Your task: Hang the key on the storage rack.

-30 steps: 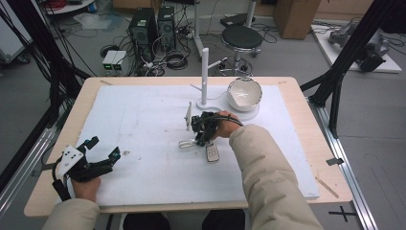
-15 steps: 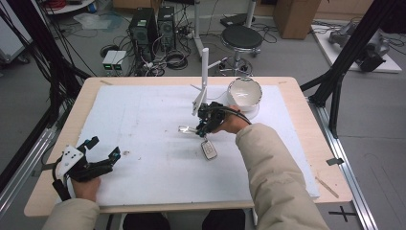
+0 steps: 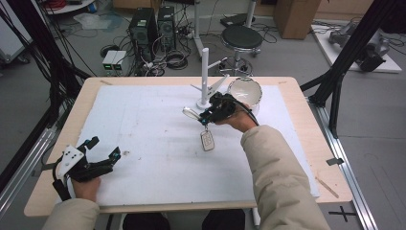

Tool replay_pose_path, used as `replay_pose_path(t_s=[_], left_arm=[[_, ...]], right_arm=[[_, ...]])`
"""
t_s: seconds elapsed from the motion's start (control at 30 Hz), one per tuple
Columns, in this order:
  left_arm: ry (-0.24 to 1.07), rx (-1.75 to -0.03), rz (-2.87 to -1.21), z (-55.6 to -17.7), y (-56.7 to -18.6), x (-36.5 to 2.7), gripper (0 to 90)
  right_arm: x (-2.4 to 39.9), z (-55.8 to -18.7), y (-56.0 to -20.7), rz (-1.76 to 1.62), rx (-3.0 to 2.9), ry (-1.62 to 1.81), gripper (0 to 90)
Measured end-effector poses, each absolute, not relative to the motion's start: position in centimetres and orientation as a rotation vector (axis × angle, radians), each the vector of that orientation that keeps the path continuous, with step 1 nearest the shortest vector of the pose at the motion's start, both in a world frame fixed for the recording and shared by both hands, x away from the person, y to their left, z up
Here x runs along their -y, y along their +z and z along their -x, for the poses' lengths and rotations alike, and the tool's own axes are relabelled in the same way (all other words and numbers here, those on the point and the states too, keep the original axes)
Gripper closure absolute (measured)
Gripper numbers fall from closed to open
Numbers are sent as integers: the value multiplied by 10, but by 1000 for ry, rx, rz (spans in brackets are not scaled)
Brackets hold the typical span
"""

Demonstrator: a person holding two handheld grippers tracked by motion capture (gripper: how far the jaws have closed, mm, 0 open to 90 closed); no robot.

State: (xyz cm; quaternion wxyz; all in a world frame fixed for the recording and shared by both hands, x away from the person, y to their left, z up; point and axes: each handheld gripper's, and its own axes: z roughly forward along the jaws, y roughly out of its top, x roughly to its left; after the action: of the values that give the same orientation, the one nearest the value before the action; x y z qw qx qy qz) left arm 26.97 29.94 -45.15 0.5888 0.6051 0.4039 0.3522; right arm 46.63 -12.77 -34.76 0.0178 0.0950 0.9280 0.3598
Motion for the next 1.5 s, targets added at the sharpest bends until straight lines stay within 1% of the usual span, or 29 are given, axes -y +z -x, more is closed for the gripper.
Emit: replay_pose_path(t_s=[0.27, 0.37, 0.43, 0.57, 0.8, 1.5], left_arm=[[820, -941, -1409, -270, -451, -299, 90], [821, -942, -1409, -270, -451, -299, 90], [822, -938, -1413, -270, -451, -299, 89], [819, -944, -1406, -270, -452, -299, 90], [819, -942, -1408, -270, -452, -299, 89], [820, -942, -1414, -270, -451, -299, 89]], right_arm=[[144, -474, -338, -470, -2758, 1322, 745], [150, -477, -337, -610, -2732, 1373, 744], [158, -481, -337, -768, -2681, 1452, 744], [163, -483, -337, -842, -2635, 1483, 744], [167, -487, -338, -929, -2571, 1537, 744], [161, -500, -354, -1037, -2506, 1557, 743]])
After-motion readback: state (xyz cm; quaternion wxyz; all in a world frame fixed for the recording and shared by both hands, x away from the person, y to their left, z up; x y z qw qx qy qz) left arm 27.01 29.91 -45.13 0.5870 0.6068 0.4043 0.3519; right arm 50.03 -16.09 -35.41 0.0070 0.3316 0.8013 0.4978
